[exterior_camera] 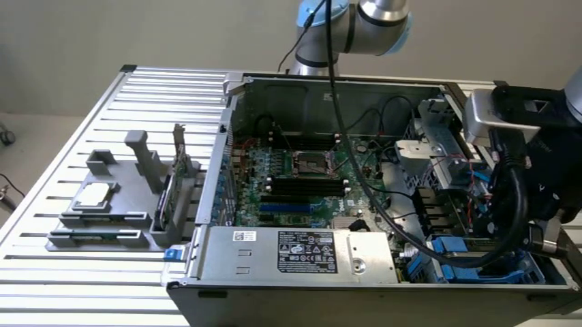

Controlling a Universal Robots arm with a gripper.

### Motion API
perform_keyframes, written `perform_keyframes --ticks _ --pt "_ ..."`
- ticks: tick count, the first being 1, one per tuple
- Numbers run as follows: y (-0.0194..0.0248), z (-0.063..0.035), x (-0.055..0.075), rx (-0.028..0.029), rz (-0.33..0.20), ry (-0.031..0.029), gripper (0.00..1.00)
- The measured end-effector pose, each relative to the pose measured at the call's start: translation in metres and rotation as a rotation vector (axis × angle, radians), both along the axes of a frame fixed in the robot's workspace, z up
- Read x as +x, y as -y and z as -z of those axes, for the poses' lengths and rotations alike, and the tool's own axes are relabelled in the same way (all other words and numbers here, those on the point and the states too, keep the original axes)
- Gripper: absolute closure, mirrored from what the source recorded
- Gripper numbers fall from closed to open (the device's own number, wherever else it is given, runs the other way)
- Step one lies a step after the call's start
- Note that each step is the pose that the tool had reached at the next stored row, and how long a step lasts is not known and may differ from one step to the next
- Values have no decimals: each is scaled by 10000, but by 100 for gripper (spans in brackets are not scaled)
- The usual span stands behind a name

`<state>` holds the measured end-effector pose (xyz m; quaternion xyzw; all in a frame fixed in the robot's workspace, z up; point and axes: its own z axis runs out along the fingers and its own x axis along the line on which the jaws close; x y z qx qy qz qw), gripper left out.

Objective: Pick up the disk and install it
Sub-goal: 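Insert the first disk wire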

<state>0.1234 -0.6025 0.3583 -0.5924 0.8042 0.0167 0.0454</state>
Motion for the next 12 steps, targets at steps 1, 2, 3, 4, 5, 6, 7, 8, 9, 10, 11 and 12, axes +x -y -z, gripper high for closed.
perform_keyframes --ticks 1,2,3,4,5,6,7,8,9,10,11,12 --pt "0 0 -1 17 110 0 89" --pt "0 0 -1 33 222 0 89" --pt "0 -1 -1 48 333 0 89" --pt "0 -1 -1 66 453 0 89" --pt "1 -1 -2 83 568 0 89" --pt "0 -2 -2 99 682 0 89" --pt "0 -2 -2 114 799 0 89" --pt "0 -2 -2 130 916 1 89" --pt "0 -3 -2 144 1033 1 89" --pt "0 -3 -2 160 1159 0 89" --pt "0 -3 -3 174 1277 1 89" --pt "0 -4 -3 189 1394 1 89"
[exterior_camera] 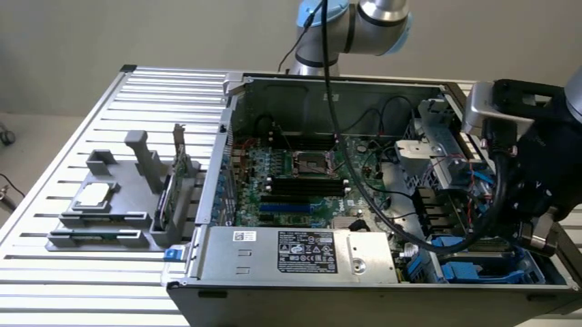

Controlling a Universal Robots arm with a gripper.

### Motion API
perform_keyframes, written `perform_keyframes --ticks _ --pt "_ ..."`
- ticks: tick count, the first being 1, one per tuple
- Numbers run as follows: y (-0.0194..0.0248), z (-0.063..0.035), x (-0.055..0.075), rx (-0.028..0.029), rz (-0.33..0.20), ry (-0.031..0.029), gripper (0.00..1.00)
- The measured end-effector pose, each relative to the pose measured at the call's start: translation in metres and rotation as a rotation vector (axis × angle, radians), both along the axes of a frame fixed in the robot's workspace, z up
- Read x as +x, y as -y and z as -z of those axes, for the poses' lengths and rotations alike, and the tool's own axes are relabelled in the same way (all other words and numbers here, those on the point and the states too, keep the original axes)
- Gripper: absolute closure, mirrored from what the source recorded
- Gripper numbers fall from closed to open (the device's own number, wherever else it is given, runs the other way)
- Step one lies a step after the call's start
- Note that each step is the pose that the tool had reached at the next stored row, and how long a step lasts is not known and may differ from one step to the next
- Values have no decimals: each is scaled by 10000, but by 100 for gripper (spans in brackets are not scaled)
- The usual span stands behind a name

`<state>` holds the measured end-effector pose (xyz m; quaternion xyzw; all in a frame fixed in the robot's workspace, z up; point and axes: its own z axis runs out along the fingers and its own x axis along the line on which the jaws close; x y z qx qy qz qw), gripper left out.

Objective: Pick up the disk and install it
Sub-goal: 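Insert the first disk wire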

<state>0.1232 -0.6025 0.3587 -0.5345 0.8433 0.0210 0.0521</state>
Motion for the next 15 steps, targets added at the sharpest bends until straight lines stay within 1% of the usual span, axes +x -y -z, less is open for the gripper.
perform_keyframes --ticks 15 --pt "0 -9 -5 231 1796 0 89"
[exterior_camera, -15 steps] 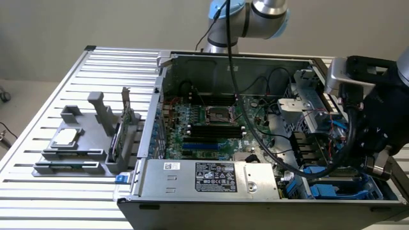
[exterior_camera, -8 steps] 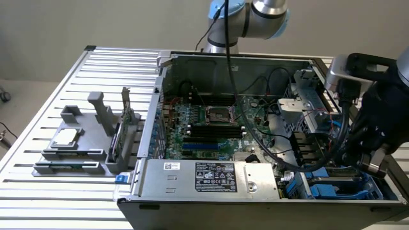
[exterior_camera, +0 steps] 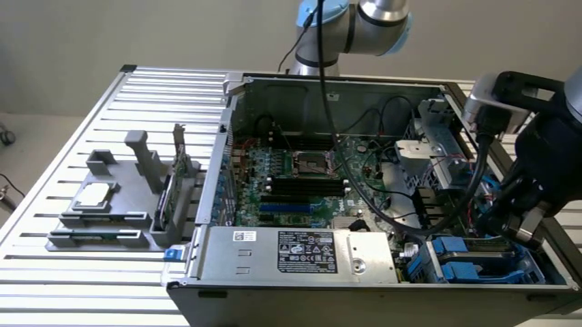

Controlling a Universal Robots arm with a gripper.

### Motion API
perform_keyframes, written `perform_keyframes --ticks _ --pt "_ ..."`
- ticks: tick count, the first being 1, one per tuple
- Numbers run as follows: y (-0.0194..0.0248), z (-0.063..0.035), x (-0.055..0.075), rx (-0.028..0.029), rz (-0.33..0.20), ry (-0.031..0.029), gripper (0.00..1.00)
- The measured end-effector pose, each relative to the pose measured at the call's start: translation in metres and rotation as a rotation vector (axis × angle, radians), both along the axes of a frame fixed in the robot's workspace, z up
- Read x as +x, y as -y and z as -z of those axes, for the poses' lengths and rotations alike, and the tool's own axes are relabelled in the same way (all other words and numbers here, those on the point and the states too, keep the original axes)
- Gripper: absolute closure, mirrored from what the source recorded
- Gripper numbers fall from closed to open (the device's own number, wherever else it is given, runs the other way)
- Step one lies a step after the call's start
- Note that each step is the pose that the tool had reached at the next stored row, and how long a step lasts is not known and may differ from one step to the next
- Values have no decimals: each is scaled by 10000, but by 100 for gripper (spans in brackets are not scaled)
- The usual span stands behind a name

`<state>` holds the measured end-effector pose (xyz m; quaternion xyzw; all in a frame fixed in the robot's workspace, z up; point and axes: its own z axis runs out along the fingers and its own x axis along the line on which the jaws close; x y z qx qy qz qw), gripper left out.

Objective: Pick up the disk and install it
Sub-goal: 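Insert the first disk wire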

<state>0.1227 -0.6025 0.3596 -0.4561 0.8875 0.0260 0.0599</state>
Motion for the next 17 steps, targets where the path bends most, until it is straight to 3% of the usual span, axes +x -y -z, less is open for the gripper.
perform_keyframes --ticks 13,17 --pt "0 -12 -6 217 1544 -3 89" --pt "0 -18 -8 311 1962 -39 89"
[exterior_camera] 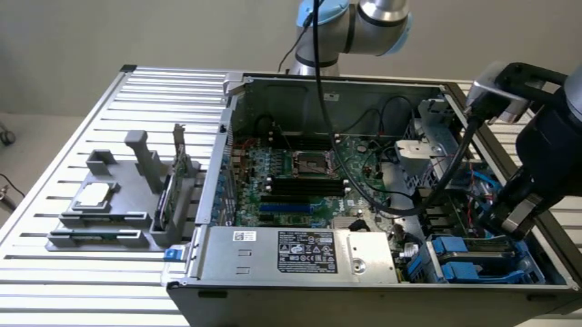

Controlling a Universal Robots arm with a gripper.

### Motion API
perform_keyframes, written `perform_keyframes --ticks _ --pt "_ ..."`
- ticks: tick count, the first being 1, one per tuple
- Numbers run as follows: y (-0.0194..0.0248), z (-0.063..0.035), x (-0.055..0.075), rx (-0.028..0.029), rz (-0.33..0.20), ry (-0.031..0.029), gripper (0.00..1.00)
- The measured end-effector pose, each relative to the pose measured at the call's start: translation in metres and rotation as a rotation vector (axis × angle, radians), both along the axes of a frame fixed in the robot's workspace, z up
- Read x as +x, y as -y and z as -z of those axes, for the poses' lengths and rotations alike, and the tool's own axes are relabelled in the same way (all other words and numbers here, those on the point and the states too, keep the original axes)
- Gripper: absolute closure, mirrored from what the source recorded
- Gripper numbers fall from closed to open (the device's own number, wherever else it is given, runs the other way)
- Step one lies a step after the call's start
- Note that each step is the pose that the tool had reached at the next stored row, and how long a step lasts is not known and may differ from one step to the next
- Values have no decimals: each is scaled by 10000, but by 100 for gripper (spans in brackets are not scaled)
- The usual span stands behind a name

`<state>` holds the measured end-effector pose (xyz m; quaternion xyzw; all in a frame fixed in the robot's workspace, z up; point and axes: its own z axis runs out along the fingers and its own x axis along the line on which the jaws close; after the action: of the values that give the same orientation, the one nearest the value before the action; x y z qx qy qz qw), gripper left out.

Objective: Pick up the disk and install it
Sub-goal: 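Insert the first disk wire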

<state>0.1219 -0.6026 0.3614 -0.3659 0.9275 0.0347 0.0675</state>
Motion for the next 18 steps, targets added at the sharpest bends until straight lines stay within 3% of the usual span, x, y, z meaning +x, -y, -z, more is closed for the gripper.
perform_keyframes --ticks 2,8,11,18 --pt "2 -2 -1 43 158 -80 89" --pt "9 -6 -1 100 545 -514 89" --pt "9 -5 -2 123 832 -587 89" --pt "10 -6 -1 175 1667 -653 89"
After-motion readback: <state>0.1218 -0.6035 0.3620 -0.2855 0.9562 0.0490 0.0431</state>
